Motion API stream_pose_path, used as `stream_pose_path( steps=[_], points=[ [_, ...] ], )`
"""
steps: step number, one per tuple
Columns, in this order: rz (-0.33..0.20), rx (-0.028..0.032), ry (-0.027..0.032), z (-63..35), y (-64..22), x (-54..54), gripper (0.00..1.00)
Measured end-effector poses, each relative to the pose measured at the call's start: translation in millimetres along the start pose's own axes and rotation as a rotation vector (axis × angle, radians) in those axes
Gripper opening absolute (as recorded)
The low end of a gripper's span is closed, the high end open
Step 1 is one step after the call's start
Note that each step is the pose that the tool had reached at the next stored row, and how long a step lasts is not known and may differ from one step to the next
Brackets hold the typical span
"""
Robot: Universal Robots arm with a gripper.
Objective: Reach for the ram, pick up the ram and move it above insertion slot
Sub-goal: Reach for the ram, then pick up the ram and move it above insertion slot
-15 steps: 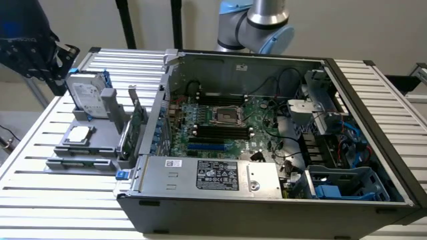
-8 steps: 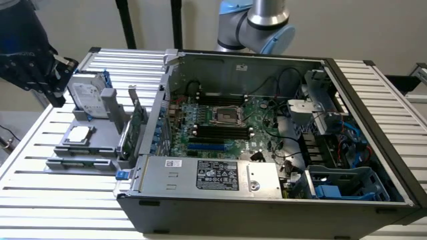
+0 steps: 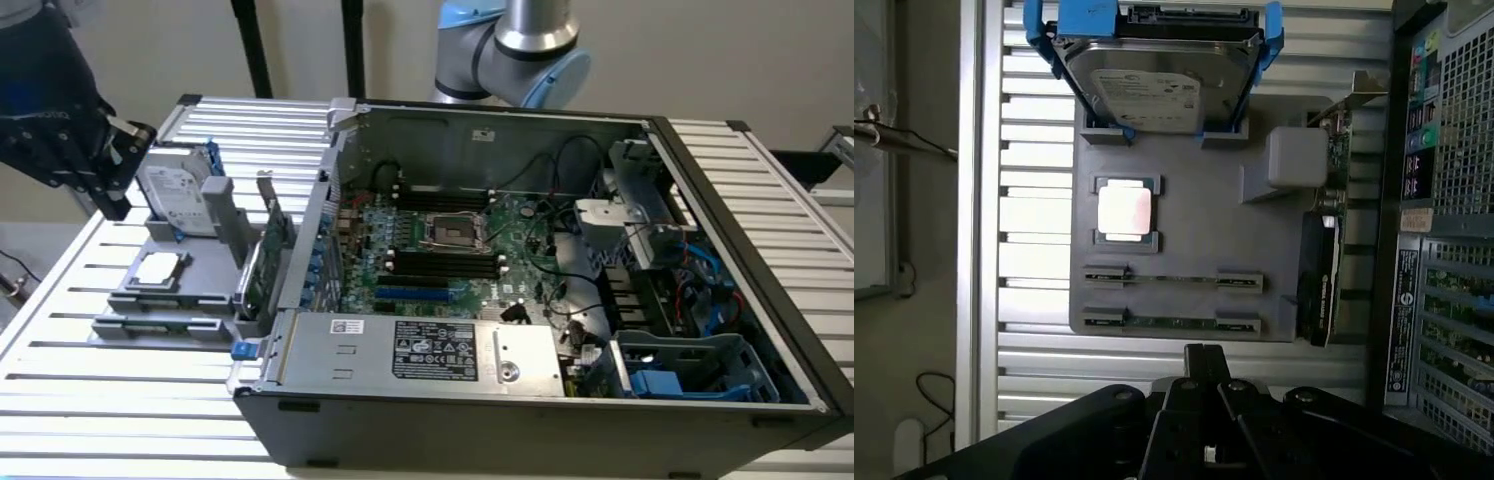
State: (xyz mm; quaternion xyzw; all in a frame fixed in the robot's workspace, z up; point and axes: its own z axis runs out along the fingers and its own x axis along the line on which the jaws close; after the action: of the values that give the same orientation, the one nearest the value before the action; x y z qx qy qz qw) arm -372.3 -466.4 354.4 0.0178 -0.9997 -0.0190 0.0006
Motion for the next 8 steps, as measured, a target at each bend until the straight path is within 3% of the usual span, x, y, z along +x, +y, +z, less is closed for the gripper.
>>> stream_pose_path(
  steps=[8],
  points=[
    [-0.145,0.0000,0.0054,0.4,0.0,0.1,0.11]
  ],
)
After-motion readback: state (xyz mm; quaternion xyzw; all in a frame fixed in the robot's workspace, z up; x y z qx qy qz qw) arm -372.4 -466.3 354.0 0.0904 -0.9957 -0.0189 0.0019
